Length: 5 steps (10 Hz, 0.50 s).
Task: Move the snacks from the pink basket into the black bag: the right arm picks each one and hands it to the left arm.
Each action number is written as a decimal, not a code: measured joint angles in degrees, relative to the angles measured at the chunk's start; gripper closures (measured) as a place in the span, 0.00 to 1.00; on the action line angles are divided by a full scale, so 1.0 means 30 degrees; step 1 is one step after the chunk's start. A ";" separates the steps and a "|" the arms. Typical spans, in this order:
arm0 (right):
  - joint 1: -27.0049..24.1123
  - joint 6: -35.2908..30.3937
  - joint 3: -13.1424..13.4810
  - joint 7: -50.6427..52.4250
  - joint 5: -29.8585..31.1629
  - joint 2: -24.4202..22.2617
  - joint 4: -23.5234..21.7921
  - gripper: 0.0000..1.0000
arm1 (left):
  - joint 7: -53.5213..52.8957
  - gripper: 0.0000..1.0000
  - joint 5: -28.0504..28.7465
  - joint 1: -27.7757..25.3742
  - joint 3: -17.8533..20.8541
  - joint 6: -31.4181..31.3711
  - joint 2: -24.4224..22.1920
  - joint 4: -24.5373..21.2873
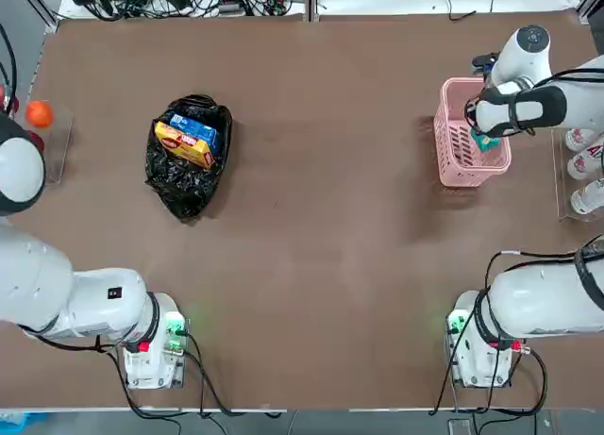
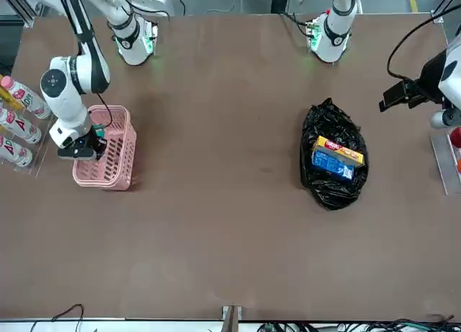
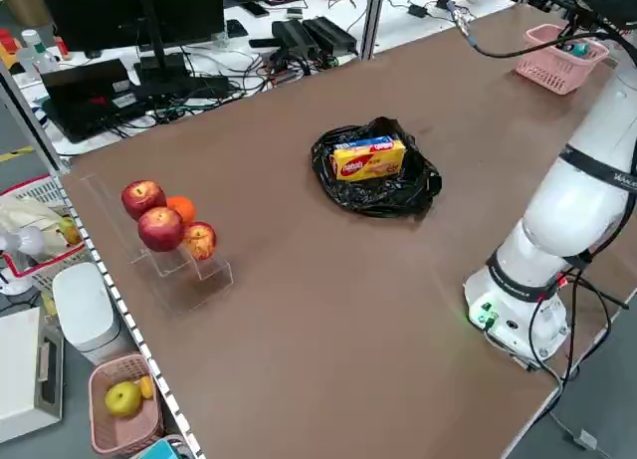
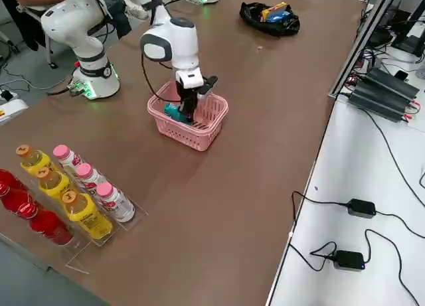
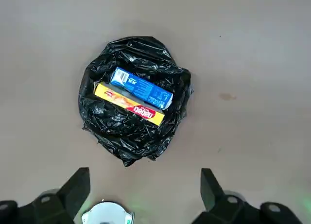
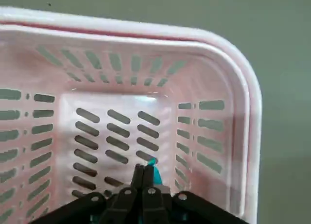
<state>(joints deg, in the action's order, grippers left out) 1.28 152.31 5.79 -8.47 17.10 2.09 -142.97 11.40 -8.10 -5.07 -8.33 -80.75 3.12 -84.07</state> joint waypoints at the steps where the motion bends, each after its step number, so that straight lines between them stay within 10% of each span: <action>1: 0.0369 -0.1020 -0.0019 -0.0026 -0.0658 -0.0311 0.0258 0.99 | 0.0005 0.00 -0.0011 0.0001 -0.0002 0.0000 -0.0001 0.0009; 5: 0.1459 -0.6645 -0.0034 -0.0043 -0.3701 -0.0933 0.3249 0.99 | 0.0038 0.00 -0.0053 0.0010 -0.0049 0.0000 -0.0048 0.0061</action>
<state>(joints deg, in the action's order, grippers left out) 5.66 132.38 5.69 -8.60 5.99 -0.71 -133.22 11.51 -8.26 -5.04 -8.48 -80.75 2.98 -83.89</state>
